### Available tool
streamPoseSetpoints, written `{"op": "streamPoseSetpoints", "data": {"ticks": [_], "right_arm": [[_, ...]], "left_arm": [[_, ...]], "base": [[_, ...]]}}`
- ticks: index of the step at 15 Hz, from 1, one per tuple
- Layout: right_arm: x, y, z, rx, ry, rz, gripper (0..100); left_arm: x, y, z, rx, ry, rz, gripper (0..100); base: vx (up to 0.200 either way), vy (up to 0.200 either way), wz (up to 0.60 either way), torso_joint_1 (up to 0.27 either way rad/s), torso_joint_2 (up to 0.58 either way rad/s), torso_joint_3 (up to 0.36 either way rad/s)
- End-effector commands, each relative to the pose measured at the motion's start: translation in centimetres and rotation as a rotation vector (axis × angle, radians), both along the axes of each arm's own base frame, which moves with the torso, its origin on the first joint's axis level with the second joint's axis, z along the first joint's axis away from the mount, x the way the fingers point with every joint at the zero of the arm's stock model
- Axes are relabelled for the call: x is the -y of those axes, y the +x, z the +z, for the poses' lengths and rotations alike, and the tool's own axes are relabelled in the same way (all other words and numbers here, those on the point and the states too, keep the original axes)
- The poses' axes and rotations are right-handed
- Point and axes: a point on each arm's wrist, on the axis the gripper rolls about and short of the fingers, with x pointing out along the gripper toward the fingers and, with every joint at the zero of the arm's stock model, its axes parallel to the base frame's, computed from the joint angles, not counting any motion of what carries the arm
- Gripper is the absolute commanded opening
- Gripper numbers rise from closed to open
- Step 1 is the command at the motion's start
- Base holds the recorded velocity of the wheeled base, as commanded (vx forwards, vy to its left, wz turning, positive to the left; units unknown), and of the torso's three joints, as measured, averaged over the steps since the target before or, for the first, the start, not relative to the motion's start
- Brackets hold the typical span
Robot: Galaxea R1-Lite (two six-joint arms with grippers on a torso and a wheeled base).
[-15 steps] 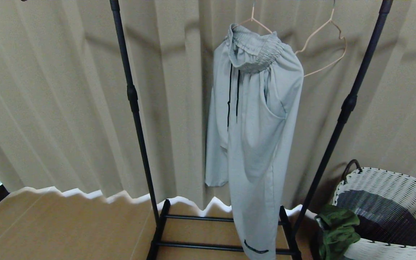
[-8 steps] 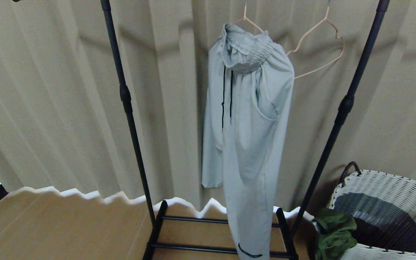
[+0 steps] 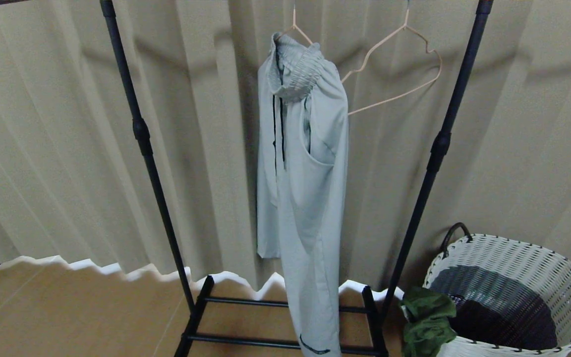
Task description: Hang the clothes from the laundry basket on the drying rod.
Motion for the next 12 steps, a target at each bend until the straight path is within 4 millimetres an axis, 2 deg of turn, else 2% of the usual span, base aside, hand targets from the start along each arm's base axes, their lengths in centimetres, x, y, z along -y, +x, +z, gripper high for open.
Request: {"op": "streamPoseSetpoints", "data": {"ticks": [1,4,8,10,11,12], "right_arm": [[0.0,0.0,0.0,0.001,-0.001,0.002,100],[0.0,0.0,0.0,0.001,-0.001,0.002,100],[-0.1,0.1,-0.1,-0.019,-0.011,0.042,100],[-0.1,0.7,-0.5,-0.153,-0.016,0.064,100],[0.0,0.9,0.1,-0.198,-0.035,0.083,100],[0.0,1.6,2.1,-0.331,-0.071,0.151,100]], "left_arm": [[0.0,0.0,0.0,0.001,-0.001,0.000,100],[0.0,0.0,0.0,0.001,-0.002,0.002,100],[0.0,0.0,0.0,0.001,-0.002,0.000,100],[0.0,0.0,0.0,0.001,-0.001,0.000,100],[0.0,0.0,0.0,0.001,-0.001,0.000,100],[0.0,0.0,0.0,0.001,-0.001,0.000,100]], "base": [[0.200,0.000,0.00,0.002,0.01,-0.002],[0.200,0.000,0.00,-0.002,0.00,0.004],[0.000,0.000,0.00,0.000,0.00,0.000],[0.000,0.000,0.00,0.000,0.00,0.000],[0.000,0.000,0.00,0.000,0.00,0.000],[0.000,0.000,0.00,0.000,0.00,0.000]]}}
